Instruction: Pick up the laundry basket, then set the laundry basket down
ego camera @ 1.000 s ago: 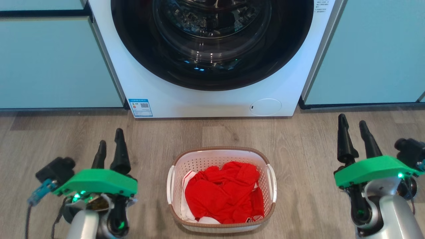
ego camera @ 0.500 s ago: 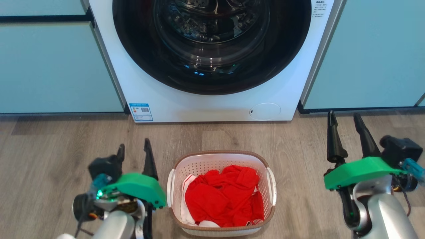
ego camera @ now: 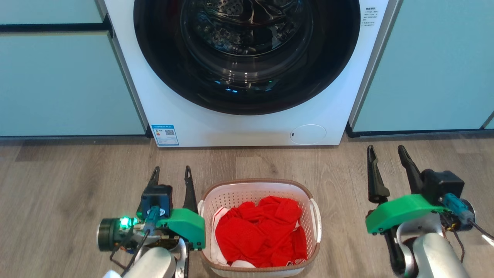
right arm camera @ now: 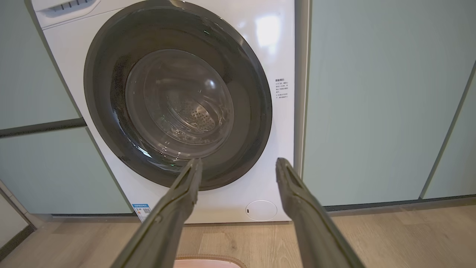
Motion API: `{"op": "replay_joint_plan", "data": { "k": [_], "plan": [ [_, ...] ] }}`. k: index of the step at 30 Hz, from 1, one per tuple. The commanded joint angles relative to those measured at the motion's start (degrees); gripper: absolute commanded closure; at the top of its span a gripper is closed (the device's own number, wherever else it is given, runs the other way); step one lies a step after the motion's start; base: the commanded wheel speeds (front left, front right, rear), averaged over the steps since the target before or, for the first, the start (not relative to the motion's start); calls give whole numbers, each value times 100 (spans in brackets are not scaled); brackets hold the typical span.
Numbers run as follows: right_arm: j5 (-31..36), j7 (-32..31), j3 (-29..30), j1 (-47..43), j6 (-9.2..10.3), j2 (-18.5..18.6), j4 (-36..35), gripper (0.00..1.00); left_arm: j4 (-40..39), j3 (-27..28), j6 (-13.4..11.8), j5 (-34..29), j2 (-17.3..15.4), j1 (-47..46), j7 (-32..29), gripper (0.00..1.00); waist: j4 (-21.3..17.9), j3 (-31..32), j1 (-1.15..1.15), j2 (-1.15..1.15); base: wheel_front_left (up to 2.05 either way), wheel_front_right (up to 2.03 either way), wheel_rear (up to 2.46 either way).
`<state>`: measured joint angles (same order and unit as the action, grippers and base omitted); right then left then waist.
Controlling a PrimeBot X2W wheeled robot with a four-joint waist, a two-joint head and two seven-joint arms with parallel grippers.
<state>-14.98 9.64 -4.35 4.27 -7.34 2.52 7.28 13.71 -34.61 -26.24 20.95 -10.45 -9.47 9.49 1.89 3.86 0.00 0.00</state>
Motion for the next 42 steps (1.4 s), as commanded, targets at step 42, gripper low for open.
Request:
{"op": "replay_joint_plan", "data": {
  "k": [42],
  "plan": [
    [1005, 536, -33, 91, -14, 39, 365, 0, 298, 1617, 1580, -187, 755, 112, 551, 0, 41, -2, 0, 0, 0, 0, 0]
  ]
}}
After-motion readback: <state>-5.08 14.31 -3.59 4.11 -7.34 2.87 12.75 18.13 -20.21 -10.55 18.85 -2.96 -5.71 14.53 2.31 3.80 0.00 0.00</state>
